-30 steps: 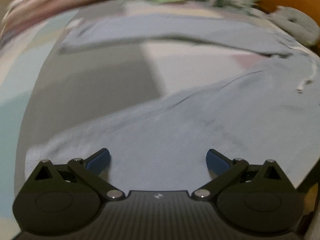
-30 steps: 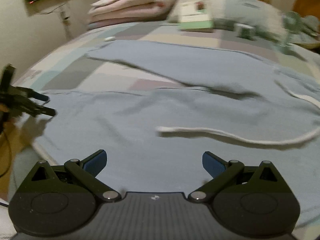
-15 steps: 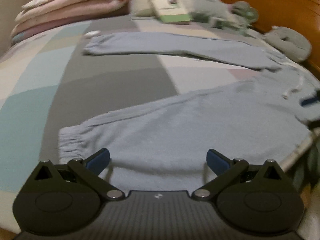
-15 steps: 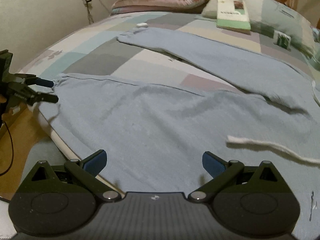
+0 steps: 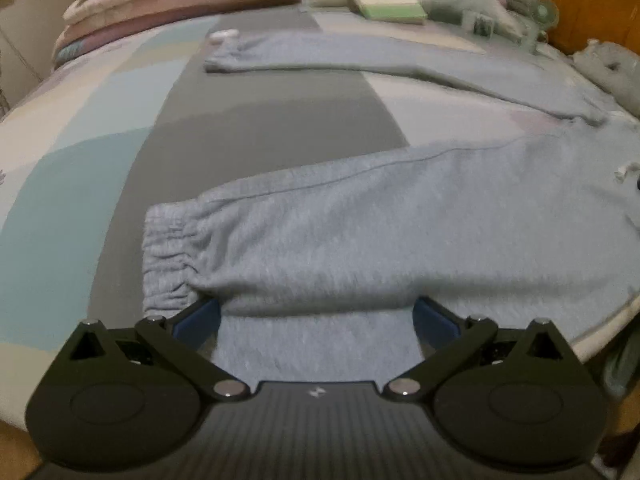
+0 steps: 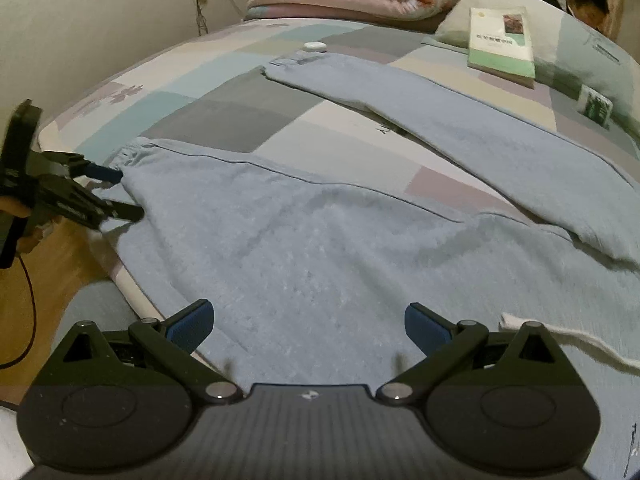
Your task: Fold clothes
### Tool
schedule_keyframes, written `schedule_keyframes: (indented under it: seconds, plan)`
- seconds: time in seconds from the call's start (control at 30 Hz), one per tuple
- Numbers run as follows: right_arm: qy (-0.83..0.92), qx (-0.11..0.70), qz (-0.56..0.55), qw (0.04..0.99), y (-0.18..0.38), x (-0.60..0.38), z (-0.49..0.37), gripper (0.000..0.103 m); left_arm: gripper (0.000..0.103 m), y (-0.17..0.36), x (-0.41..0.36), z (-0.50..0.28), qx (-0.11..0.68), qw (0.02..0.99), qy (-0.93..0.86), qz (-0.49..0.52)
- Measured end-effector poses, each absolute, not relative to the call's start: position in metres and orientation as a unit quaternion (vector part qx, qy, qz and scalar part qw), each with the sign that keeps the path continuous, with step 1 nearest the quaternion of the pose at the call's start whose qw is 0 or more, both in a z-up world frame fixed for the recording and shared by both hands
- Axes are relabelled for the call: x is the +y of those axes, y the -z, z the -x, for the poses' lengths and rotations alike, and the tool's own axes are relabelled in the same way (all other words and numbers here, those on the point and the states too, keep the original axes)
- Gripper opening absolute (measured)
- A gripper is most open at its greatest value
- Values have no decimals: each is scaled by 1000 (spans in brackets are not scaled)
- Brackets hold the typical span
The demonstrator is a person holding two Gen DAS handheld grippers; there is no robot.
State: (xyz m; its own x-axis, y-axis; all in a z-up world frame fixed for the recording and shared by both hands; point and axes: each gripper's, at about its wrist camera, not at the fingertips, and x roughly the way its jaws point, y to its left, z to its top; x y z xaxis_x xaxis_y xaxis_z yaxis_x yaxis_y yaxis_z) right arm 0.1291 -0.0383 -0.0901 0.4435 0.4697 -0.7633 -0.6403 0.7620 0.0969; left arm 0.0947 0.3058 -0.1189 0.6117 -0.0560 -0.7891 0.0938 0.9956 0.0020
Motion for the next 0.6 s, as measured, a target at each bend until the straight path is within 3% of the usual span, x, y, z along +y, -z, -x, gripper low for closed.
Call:
schedule_keyframes:
  seconds: [0.27,0.37,0.6]
  plan:
    - [-341,435,111,826,104,-31,-134,103,102,106,305,-57,449,889,56,-66]
    - [-358,418,127,825,100,-20,-133,103,102,95,308,-56,431,900,63,-22]
    - [-473,334,202,790,78,32,-117,59,102,80,311,-55,404,914,30,-11]
